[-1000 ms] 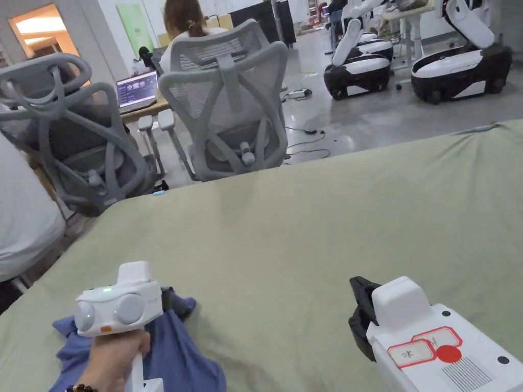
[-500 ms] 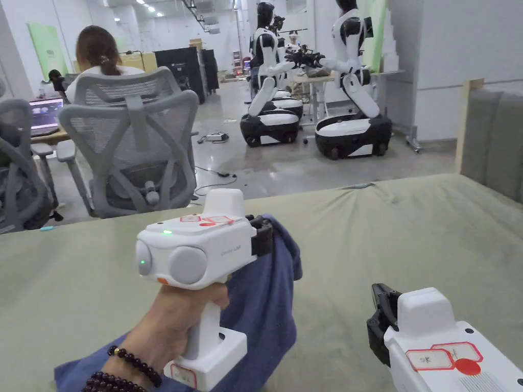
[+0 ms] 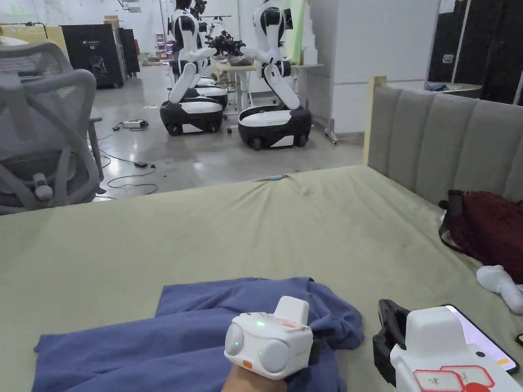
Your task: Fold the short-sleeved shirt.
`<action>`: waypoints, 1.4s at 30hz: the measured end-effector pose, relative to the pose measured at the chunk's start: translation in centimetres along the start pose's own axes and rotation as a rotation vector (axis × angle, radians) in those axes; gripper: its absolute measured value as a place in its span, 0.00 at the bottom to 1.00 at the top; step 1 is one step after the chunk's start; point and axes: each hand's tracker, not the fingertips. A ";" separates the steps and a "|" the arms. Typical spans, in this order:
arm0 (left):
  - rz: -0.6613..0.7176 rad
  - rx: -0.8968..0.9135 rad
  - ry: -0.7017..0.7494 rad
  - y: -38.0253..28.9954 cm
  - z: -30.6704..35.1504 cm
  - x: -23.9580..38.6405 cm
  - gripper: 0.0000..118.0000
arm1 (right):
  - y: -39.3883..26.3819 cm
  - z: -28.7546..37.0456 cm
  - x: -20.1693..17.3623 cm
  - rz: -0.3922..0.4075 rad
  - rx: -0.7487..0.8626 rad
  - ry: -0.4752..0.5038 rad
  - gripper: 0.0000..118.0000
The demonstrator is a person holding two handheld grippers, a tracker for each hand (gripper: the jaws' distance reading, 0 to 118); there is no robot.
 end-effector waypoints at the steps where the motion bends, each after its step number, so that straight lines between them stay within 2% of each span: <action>1: 0.011 0.003 0.005 0.1 0.3 -0.1 0.10 | -0.1 0.0 0.0 -0.003 -0.003 0.003 0.02; 2: 0.014 0.015 0.013 0.3 0.7 -0.3 0.28 | -0.2 0.0 -0.1 -0.006 -0.007 0.005 0.02; 3: 0.016 0.027 0.026 0.7 1.2 -0.5 0.37 | -0.2 -0.1 -0.2 -0.007 -0.010 0.008 0.02; 4: 0.005 0.032 0.042 1.1 2.0 -0.7 0.37 | -0.2 0.0 -0.4 -0.010 -0.010 0.010 0.02; 5: -0.010 0.044 0.057 1.5 3.1 -0.8 0.64 | -0.1 0.1 -0.6 -0.015 -0.010 0.014 0.02; 6: -0.020 0.076 0.081 1.7 4.4 -1.2 0.86 | 0.0 0.3 -0.9 -0.019 -0.009 0.021 0.02; 7: -0.017 0.127 0.102 1.8 6.0 -1.6 1.00 | 0.2 0.3 -1.2 -0.024 -0.009 0.028 0.02; 9: 0.015 0.221 0.125 1.9 10.3 -2.8 0.95 | 0.7 0.4 -2.3 -0.035 -0.013 0.047 0.02; 12: 0.061 0.281 0.225 -0.1 16.7 -4.4 0.93 | 2.0 1.2 -4.7 -0.015 -0.003 0.105 0.02; 13: 0.064 0.305 0.267 -1.1 18.7 -4.8 0.88 | 2.3 1.4 -5.5 -0.010 0.001 0.118 0.02; 16: 0.060 0.395 0.456 -5.1 24.8 -5.4 0.59 | 1.6 1.0 -7.6 -0.018 0.014 0.174 0.02; 18: 0.107 0.374 0.545 -7.9 28.3 -5.6 0.30 | 1.5 1.1 -9.0 -0.013 0.018 0.223 0.02; 20: 0.188 0.401 0.559 -10.2 30.8 -6.1 0.00 | 1.4 1.0 -10.2 0.003 0.016 0.246 0.02; 22: 0.240 0.440 0.593 -12.0 32.5 -6.4 0.00 | 1.4 1.1 -11.3 0.019 0.014 0.267 0.02; 25: 0.203 0.416 0.646 -13.0 33.0 -7.1 0.00 | 1.9 1.1 -12.3 0.025 0.015 0.292 0.02; 27: 0.226 0.419 0.649 -13.1 33.2 -7.9 0.00 | 2.2 1.0 -12.8 0.037 0.024 0.300 0.02; 34: 0.261 0.410 0.658 -10.7 31.0 -12.0 0.00 | 3.5 -0.3 -12.8 0.051 0.046 0.272 0.02; 38: 0.279 0.260 0.608 -8.2 27.2 -18.0 0.02 | 3.8 -2.6 -12.5 0.077 0.035 0.260 0.03; 39: 0.283 0.226 0.613 -7.6 25.9 -19.6 0.09 | 3.8 -2.8 -12.4 0.081 0.038 0.254 0.02; 40: 0.267 0.202 0.630 -7.1 24.6 -21.2 0.23 | 3.7 -3.1 -12.3 0.080 0.043 0.249 0.03; 41: 0.266 0.141 0.630 -6.5 23.1 -22.9 0.57 | 3.6 -3.6 -12.1 0.075 0.047 0.247 0.03; 42: 0.263 0.043 0.646 -5.9 21.3 -24.8 0.83 | 3.5 -4.0 -11.9 0.066 0.046 0.247 0.03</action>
